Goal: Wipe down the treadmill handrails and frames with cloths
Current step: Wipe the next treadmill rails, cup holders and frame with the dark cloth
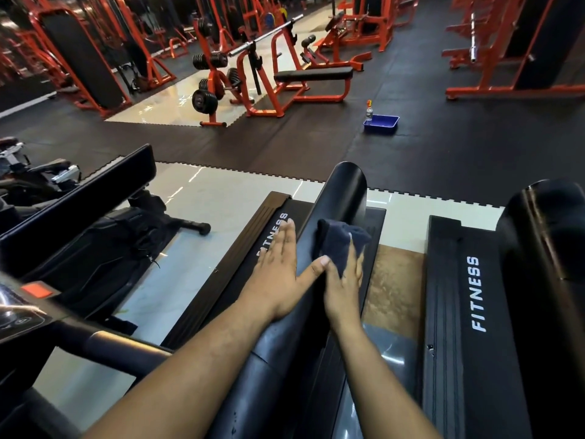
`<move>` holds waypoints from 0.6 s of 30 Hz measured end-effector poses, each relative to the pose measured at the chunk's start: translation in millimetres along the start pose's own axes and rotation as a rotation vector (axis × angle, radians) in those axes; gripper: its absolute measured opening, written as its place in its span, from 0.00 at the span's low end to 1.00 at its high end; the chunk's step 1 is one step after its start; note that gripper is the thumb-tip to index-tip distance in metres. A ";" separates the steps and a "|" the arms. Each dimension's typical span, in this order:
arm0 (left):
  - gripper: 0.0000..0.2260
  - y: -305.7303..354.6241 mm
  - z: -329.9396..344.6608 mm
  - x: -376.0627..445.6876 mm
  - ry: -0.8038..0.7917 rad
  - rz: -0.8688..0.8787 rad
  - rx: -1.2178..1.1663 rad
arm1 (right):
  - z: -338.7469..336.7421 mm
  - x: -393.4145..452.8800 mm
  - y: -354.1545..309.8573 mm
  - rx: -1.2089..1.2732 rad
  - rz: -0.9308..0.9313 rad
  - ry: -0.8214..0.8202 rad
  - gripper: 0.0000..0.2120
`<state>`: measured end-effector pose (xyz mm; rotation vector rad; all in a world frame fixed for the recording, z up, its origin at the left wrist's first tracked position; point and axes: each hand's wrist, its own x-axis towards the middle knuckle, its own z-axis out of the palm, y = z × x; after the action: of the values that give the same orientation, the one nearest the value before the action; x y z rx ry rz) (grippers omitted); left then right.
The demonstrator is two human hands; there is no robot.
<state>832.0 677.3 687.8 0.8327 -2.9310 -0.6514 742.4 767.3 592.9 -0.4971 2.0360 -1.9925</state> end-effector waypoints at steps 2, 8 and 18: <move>0.55 -0.6 -0.9 0.4 -0.006 -0.007 -0.018 | -2.4 25.5 -5.4 -0.003 -0.034 0.001 0.38; 0.51 4.3 -4.1 -1.0 -0.023 -0.013 0.005 | -5.4 61.2 -17.4 0.028 0.125 0.076 0.30; 0.43 3.9 -9.3 -25.4 -0.016 -0.007 0.111 | -9.7 67.3 -43.4 -0.124 0.096 0.031 0.31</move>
<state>853.1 689.6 700.1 0.8512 -3.0040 -0.5014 680.1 748.3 640.5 -0.3874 2.1690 -1.8384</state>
